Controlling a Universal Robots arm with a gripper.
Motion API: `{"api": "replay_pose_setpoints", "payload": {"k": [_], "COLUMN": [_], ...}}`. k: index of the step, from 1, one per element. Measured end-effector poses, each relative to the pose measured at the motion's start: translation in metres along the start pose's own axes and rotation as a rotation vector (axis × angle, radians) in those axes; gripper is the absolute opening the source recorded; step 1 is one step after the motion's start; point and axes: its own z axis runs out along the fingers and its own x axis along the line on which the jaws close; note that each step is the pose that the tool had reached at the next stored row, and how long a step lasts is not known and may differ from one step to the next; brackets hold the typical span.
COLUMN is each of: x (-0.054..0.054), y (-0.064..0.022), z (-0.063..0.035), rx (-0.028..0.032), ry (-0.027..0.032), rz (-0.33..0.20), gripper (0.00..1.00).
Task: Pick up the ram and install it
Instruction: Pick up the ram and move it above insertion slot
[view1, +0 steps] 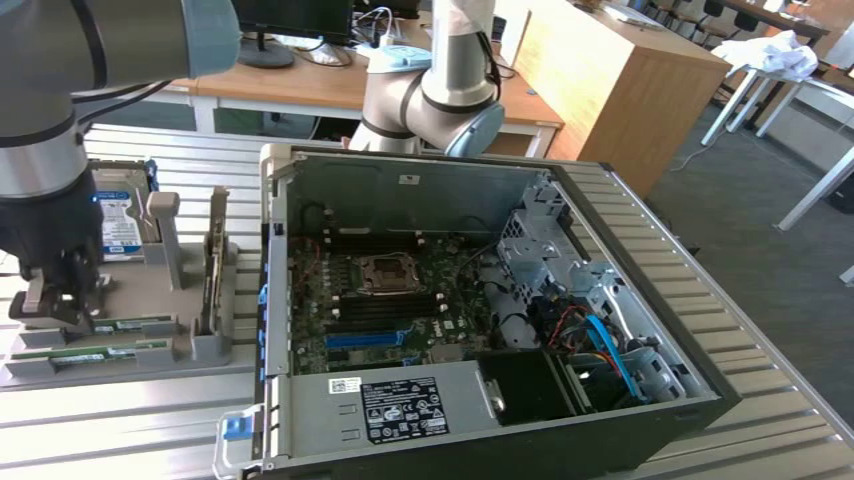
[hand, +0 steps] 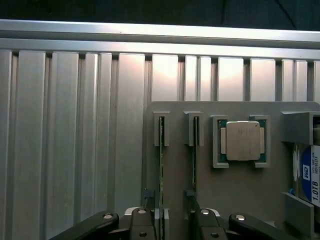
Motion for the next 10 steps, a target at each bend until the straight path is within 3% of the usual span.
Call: {"api": "replay_pose_setpoints", "payload": {"k": [10], "x": [0.0025], "y": [-0.0019], "z": [-0.0001], "rx": [0.0001], "ry": [-0.0008], "rz": [0.000], "gripper": [0.36]}}
